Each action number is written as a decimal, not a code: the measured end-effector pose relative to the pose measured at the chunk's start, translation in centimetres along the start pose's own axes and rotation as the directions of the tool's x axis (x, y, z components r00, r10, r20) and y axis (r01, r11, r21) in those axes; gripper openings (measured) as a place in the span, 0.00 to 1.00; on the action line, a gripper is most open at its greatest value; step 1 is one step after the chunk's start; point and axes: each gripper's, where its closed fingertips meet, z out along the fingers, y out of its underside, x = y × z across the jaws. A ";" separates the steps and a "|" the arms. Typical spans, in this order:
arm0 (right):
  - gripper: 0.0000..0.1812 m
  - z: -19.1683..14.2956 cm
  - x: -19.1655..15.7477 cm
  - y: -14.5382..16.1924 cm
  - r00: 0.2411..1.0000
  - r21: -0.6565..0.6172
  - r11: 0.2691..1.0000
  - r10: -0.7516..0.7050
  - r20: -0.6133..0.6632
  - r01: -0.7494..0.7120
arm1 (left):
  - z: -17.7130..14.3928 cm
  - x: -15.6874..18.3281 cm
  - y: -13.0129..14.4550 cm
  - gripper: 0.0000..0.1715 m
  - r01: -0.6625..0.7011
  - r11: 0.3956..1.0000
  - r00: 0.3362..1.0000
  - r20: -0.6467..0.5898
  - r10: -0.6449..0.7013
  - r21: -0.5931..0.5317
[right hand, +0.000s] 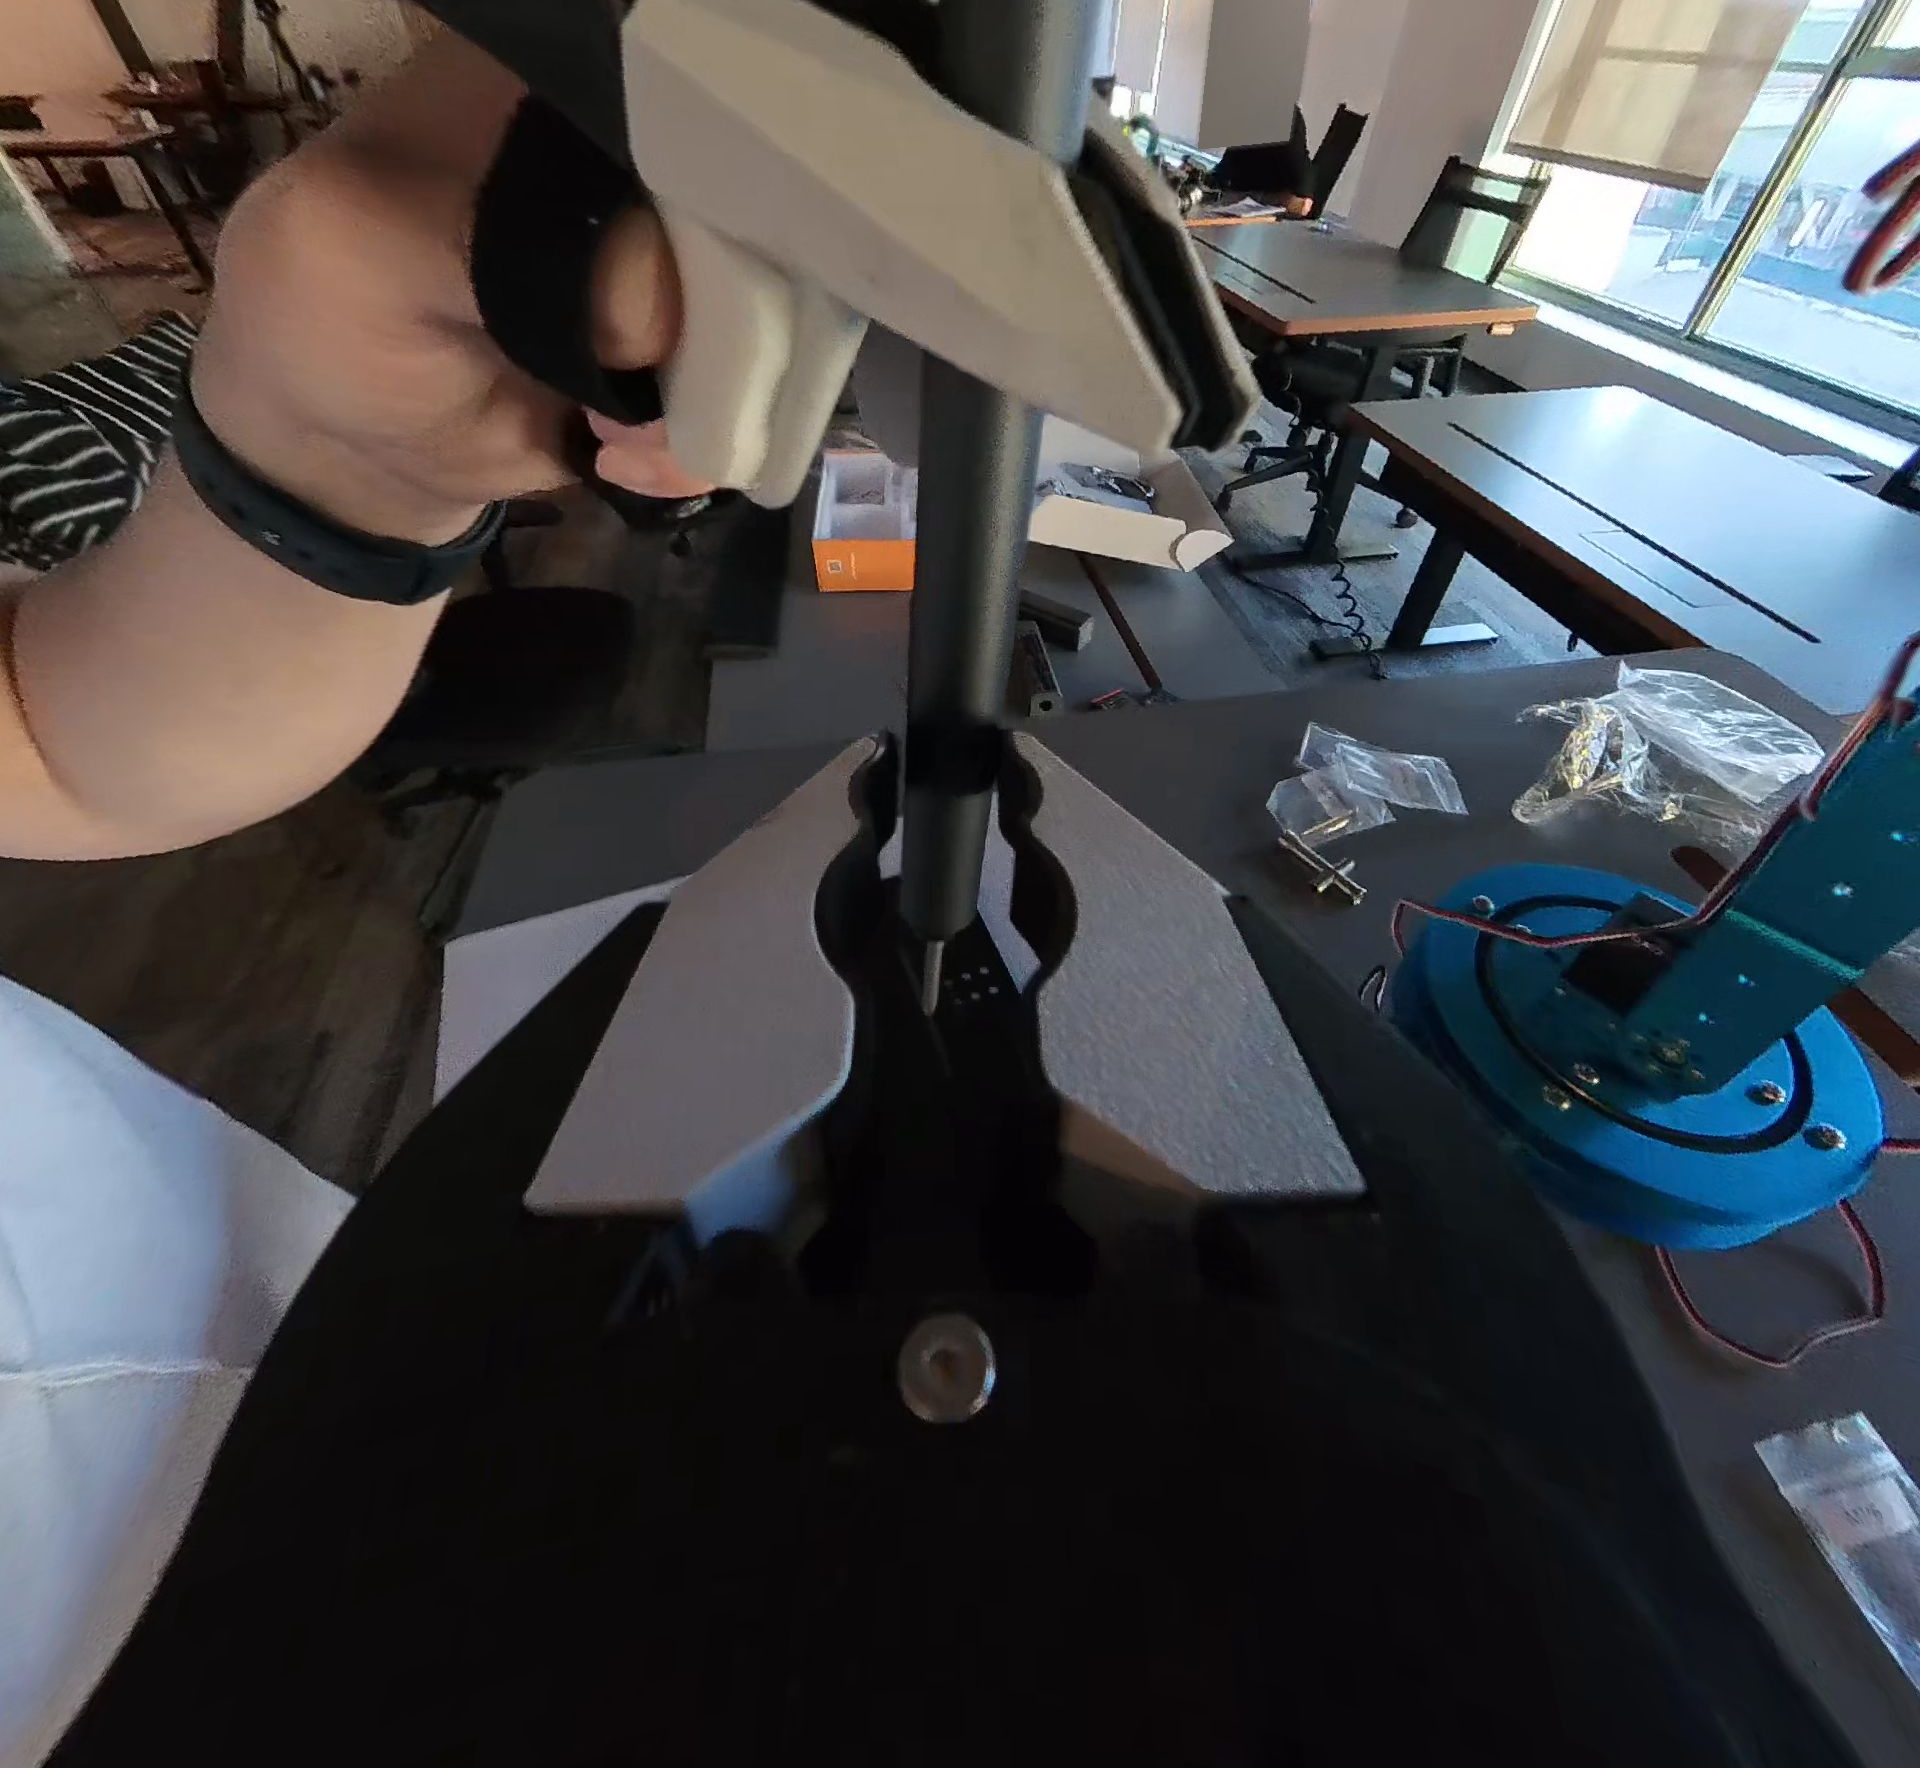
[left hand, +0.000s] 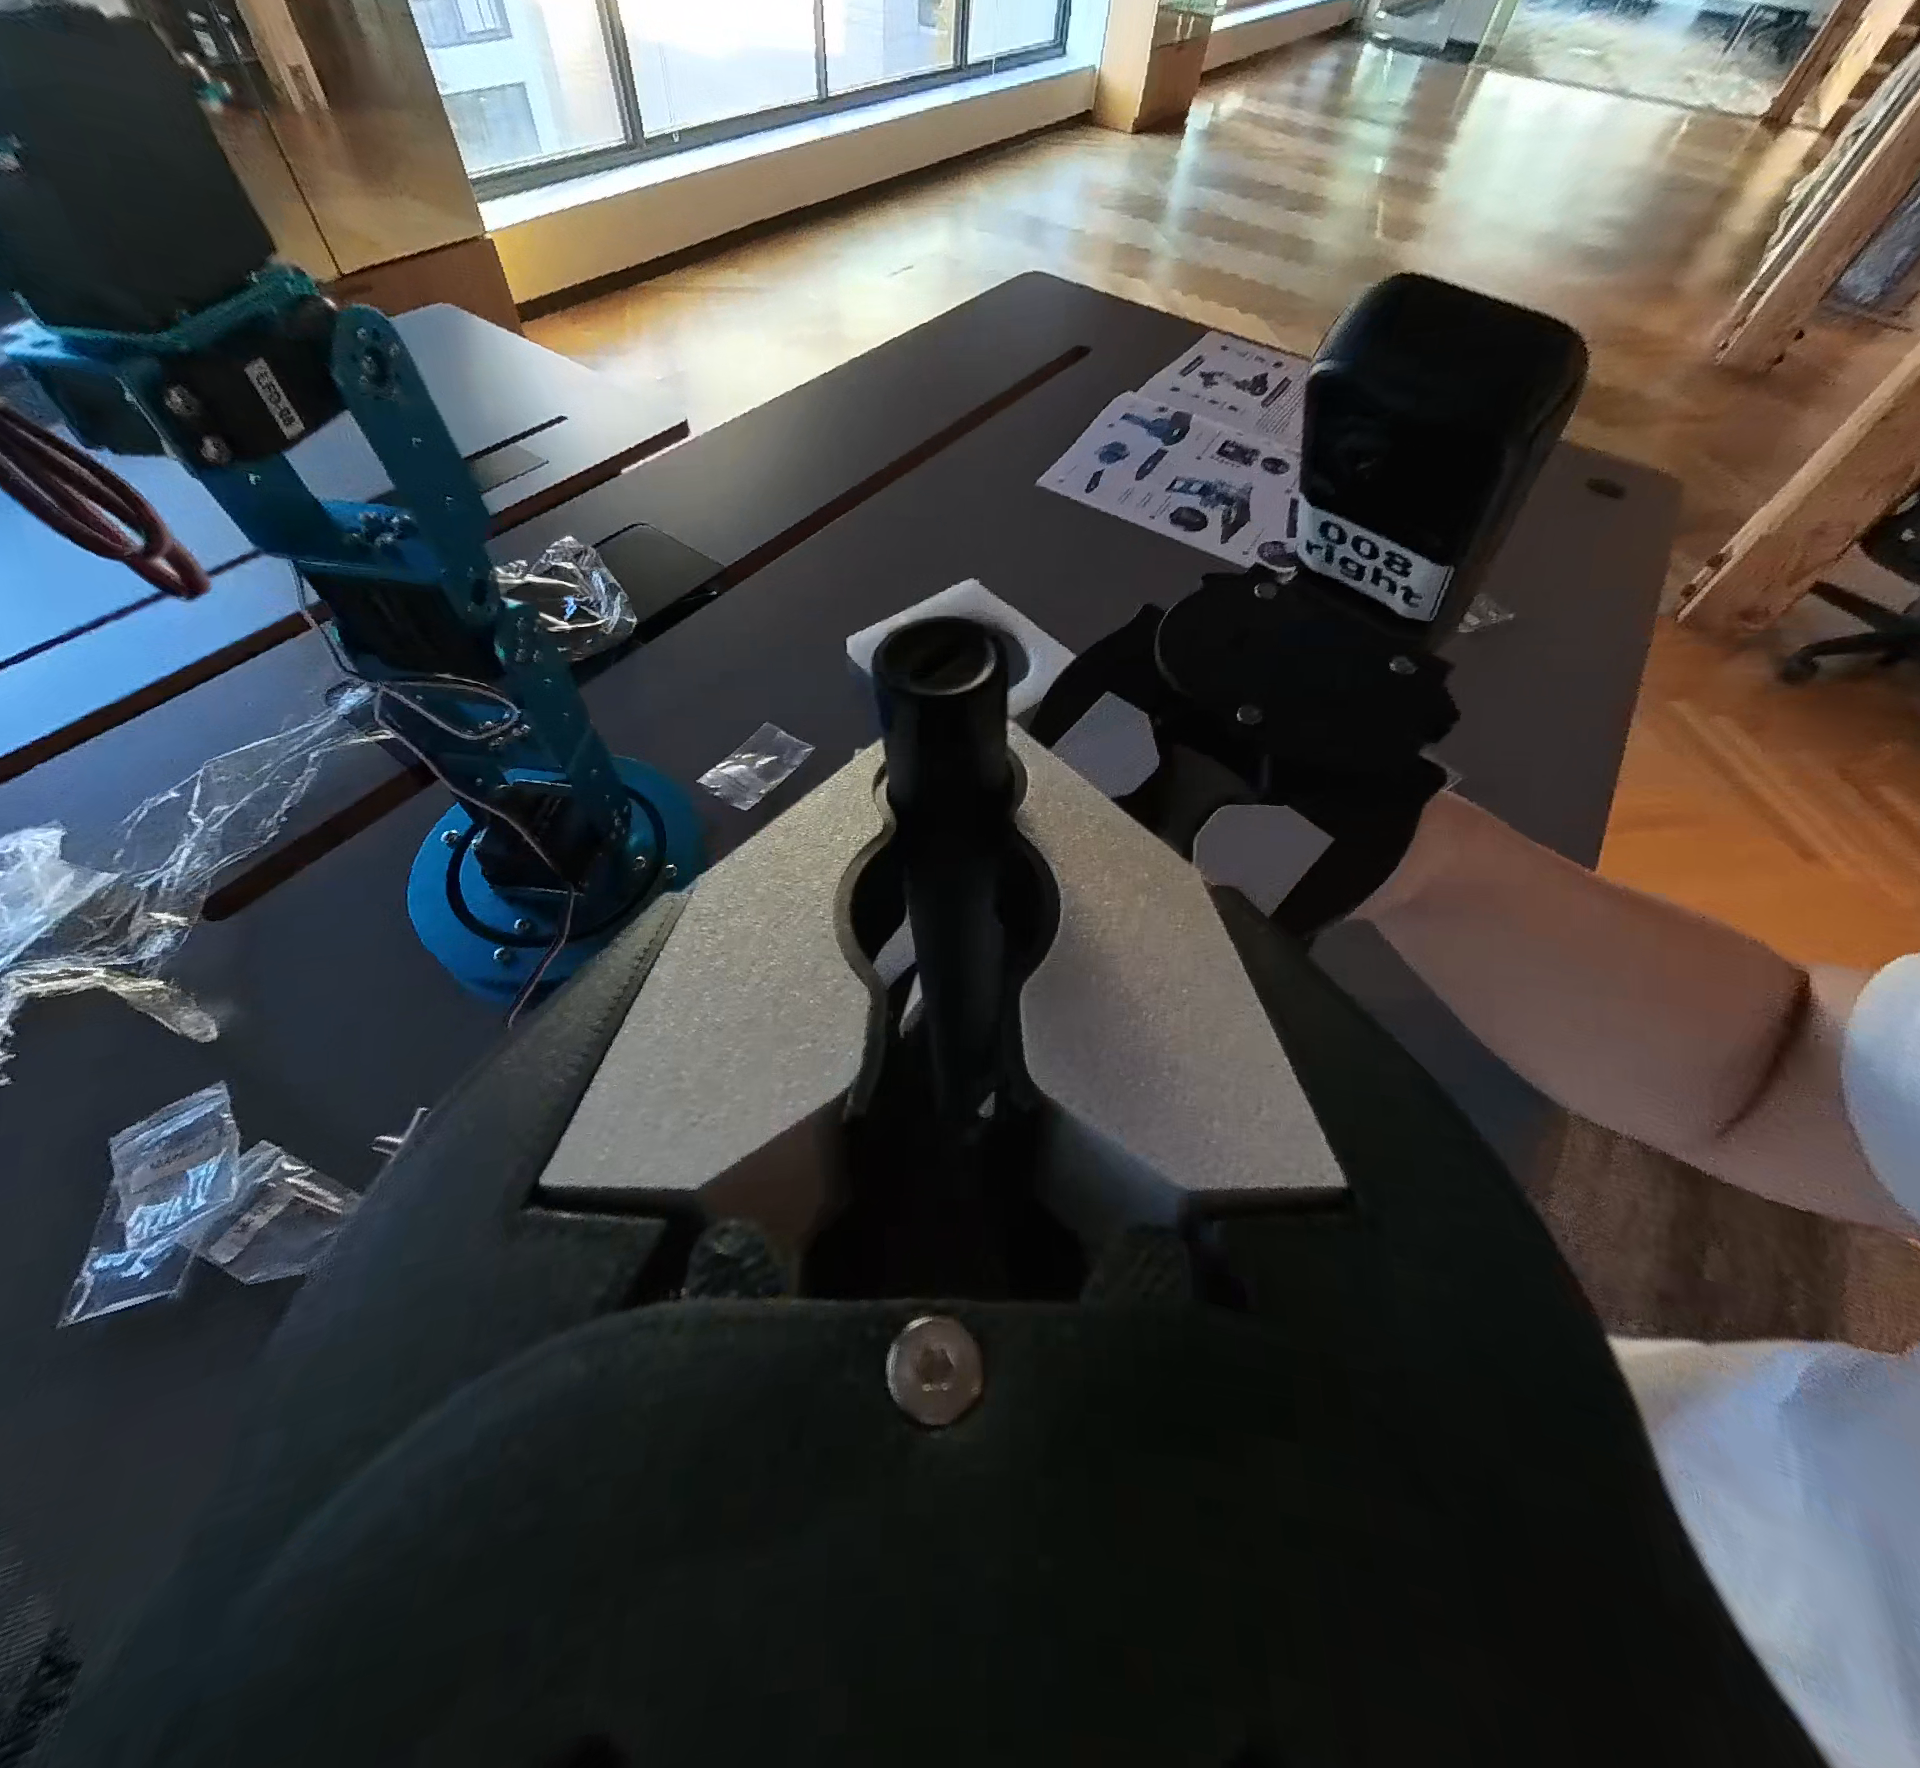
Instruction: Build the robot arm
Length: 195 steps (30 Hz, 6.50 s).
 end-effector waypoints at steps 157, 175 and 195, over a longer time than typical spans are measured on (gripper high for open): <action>0.08 1.4 4.7 8.8 0.992 -0.124 0.984 0.121 -0.039 -0.125 | 5.7 -5.0 7.9 0.05 0.119 0.992 0.982 0.146 -0.124 0.038; 0.08 1.9 4.7 9.7 0.995 -0.143 0.985 0.088 -0.038 -0.092 | 5.8 -5.2 9.0 0.05 0.117 0.993 0.981 0.156 -0.119 0.020; 0.09 1.9 4.5 10.2 0.997 -0.168 0.983 0.077 -0.022 -0.080 | 5.7 -5.0 9.2 0.05 0.118 0.992 0.984 0.132 -0.122 0.034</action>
